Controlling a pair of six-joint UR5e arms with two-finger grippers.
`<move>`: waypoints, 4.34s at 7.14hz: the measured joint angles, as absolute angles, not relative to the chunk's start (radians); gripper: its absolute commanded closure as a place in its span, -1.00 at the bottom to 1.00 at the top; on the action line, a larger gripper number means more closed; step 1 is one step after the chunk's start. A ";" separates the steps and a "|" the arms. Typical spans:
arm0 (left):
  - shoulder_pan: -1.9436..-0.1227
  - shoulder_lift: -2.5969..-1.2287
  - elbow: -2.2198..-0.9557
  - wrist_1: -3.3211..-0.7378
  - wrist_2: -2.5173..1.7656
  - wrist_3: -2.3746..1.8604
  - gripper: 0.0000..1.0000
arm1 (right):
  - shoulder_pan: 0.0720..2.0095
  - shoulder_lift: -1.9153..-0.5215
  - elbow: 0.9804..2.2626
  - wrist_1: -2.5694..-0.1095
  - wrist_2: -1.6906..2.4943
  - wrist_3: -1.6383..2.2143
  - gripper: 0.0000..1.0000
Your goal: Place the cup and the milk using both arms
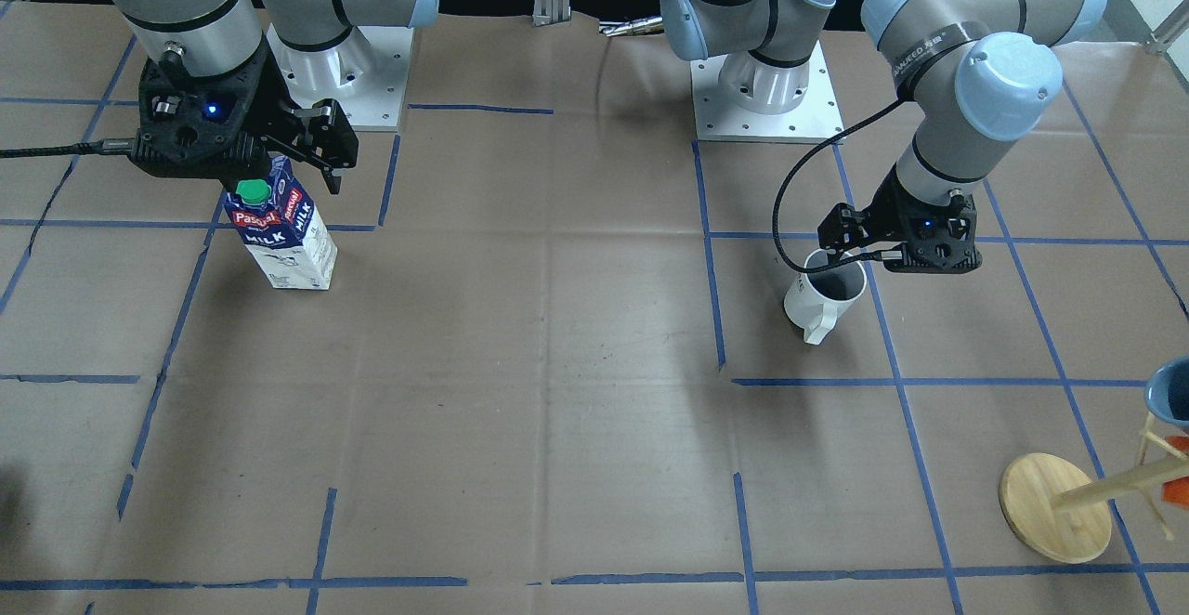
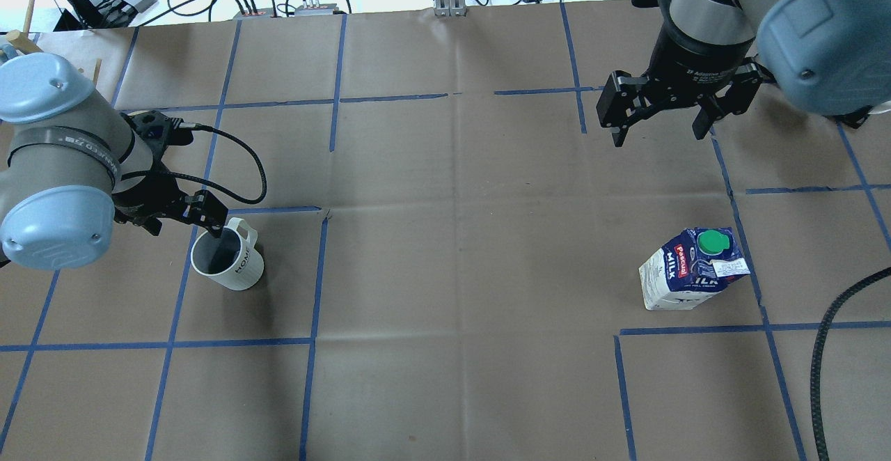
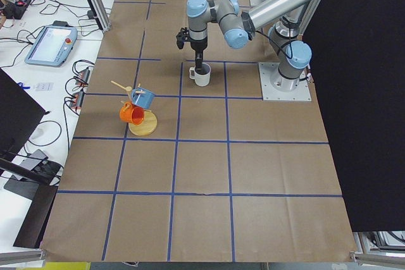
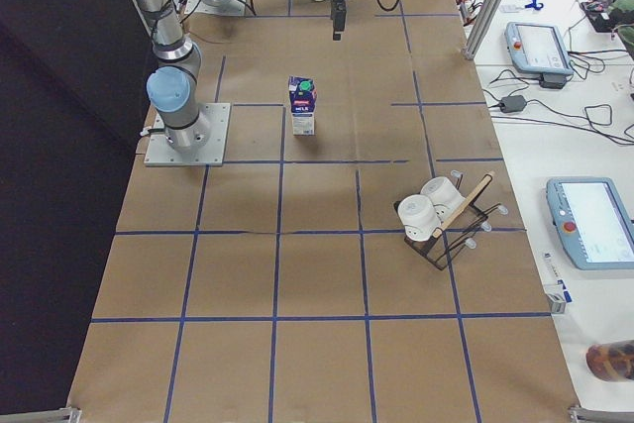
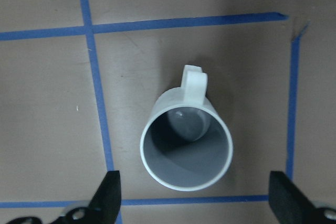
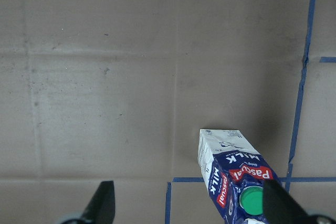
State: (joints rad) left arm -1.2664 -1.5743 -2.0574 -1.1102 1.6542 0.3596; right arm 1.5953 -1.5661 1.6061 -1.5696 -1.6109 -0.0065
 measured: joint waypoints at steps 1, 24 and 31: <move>-1.246 -1.585 -2.066 -1.095 1.658 0.376 -0.99 | 1.595 -1.564 1.608 -1.570 -1.610 -0.008 -1.00; -1.560 -1.826 -1.744 -1.089 1.570 0.052 1.00 | 1.592 -1.577 1.699 -1.656 -1.609 -0.024 -1.00; -1.786 -2.196 -1.263 -1.200 1.499 -0.144 1.00 | 1.592 -1.579 1.697 -1.665 -1.609 -0.022 -1.00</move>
State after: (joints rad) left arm -1.7857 -2.1956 -1.2632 -1.2002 1.4994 -0.1438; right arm 1.5922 -1.5795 1.6971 -1.6647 -1.6092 -0.0215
